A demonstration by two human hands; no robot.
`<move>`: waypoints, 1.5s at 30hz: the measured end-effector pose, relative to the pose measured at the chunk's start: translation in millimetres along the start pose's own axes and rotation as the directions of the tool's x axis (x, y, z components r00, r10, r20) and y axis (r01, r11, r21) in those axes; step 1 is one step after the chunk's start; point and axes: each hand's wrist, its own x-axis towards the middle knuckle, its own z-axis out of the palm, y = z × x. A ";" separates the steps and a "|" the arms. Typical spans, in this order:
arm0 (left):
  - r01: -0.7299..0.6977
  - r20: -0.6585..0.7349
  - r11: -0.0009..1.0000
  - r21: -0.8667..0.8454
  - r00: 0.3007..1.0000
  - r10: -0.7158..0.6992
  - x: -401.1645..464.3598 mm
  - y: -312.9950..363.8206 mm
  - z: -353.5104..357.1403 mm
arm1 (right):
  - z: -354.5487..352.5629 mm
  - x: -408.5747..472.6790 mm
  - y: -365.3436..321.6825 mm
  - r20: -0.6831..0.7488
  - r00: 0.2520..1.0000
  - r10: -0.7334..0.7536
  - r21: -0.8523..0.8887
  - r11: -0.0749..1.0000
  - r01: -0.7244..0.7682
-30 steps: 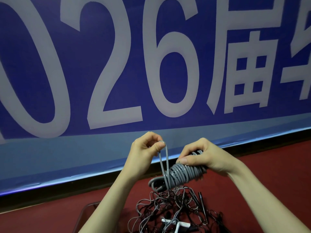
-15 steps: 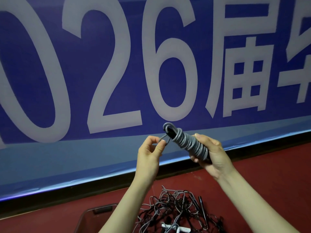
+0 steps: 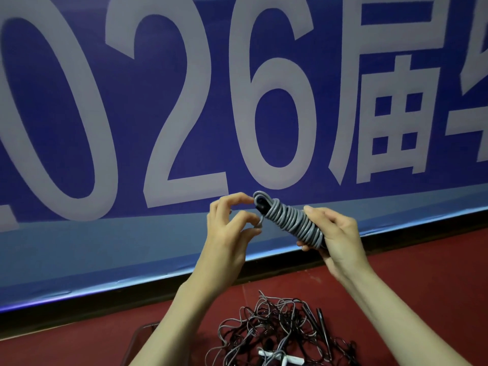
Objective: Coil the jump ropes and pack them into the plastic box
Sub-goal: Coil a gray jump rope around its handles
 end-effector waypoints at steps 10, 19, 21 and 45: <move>0.110 0.134 0.961 -0.255 0.988 -0.077 6.3 4.9 -15.2 | -10.6 1.5 -22.2 0.332 0.940 0.082 -0.281 0.960 0.015; 0.112 0.165 0.987 -0.118 0.982 -0.092 -1.0 -7.6 -11.7 | -13.3 -5.2 -25.9 0.576 0.766 0.286 -0.538 0.838 0.092; 0.129 0.166 0.984 -0.120 0.980 -0.109 -4.6 -8.2 -9.3 | -12.9 -4.7 -25.7 0.592 0.744 0.309 -0.551 0.829 0.094; 0.402 0.095 0.718 -0.569 0.899 -0.428 10.9 6.8 -34.3 | -1.5 -9.2 -22.6 0.663 0.706 0.252 -0.173 0.968 -0.183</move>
